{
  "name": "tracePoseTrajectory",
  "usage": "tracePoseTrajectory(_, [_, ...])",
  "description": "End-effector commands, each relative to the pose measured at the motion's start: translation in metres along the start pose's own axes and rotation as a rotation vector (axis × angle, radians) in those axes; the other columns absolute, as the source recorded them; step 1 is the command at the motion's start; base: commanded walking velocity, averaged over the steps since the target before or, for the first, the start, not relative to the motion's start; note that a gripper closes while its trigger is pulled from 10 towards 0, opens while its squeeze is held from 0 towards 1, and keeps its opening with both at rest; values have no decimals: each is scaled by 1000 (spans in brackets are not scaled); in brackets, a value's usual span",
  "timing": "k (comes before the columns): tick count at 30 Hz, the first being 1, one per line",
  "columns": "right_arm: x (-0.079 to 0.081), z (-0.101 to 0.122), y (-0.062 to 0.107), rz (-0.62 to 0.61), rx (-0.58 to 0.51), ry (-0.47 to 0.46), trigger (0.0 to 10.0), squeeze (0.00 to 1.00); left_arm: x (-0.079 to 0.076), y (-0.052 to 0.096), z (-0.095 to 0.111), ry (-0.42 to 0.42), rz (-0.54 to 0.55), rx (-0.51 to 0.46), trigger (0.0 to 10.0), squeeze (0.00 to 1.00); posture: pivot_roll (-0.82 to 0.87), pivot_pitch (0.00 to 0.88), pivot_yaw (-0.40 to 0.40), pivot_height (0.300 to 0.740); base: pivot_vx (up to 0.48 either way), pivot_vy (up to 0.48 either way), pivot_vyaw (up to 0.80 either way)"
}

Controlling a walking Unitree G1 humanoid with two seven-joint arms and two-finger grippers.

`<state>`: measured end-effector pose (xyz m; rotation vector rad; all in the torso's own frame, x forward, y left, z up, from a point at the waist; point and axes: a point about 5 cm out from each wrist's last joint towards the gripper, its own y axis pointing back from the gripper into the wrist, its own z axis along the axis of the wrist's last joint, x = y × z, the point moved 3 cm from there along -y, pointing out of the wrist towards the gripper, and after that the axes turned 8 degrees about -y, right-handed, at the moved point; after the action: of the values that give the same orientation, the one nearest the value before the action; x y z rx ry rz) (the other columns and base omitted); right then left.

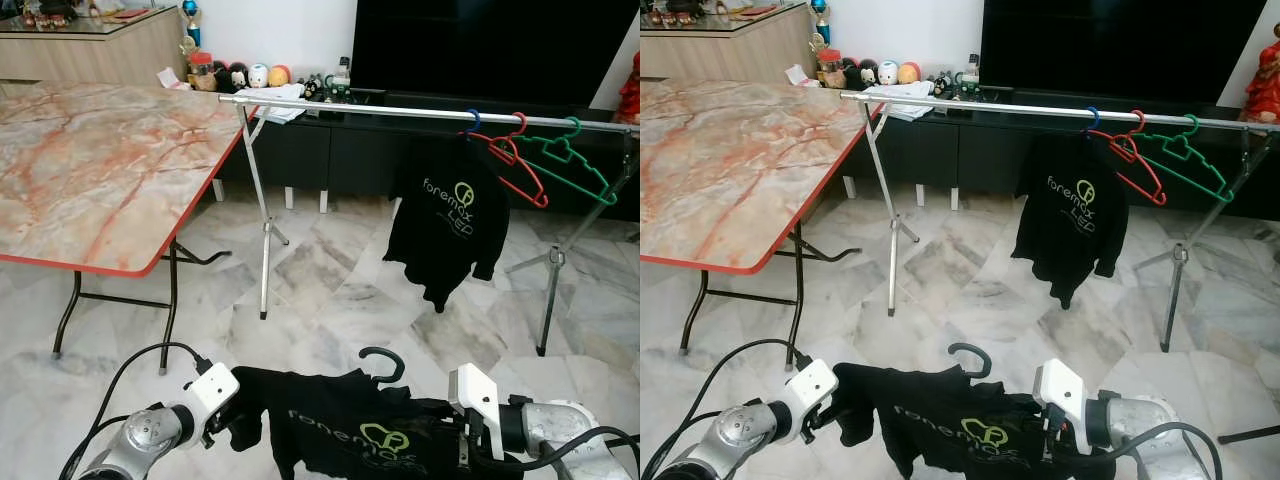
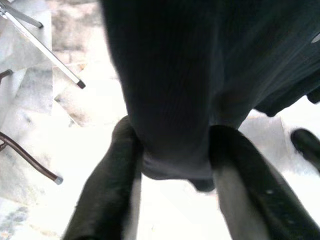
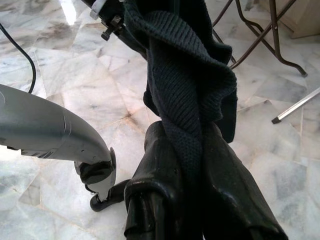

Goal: Hang hanger

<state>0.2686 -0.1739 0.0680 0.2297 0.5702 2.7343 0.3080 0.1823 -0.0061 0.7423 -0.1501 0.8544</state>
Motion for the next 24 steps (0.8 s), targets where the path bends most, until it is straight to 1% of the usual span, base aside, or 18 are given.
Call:
tracePoseTrajectory(1, [3, 10, 0, 11, -37, 23, 10000, 0, 1, 0, -4, 27, 10, 22, 0, 0, 8, 53, 19, 740, 0, 0, 0])
tracePoseTrajectory(3, [5, 11, -1, 14, -47, 19, 10000, 0, -3, -1, -4, 27, 5, 23, 0, 0, 5, 56, 21, 740, 0, 0, 0])
tracePoseTrajectory(8, [7, 10, -1, 9, -49, 13, 10000, 0, -4, -2, -3, 46, 12, 15, 0, 0, 4, 58, 22, 740, 0, 0, 0])
tracePoseTrajectory(11, [6, 10, -1, -1, -51, 11, 10000, 0, -3, -3, -2, 32, 11, 15, 0, 0, 4, 58, 22, 740, 0, 0, 0])
tracePoseTrajectory(19, [4, 9, -2, -24, -43, 13, 10000, 0, 2, -2, -2, 32, 45, 12, 0, 0, 11, 71, 23, 740, 0, 0, 0])
tracePoseTrajectory(24, [9, 12, -8, -13, -60, 11, 10000, 0, 6, 0, -1, 44, 84, 2, 0, 0, 12, 74, 23, 740, 0, 0, 0])
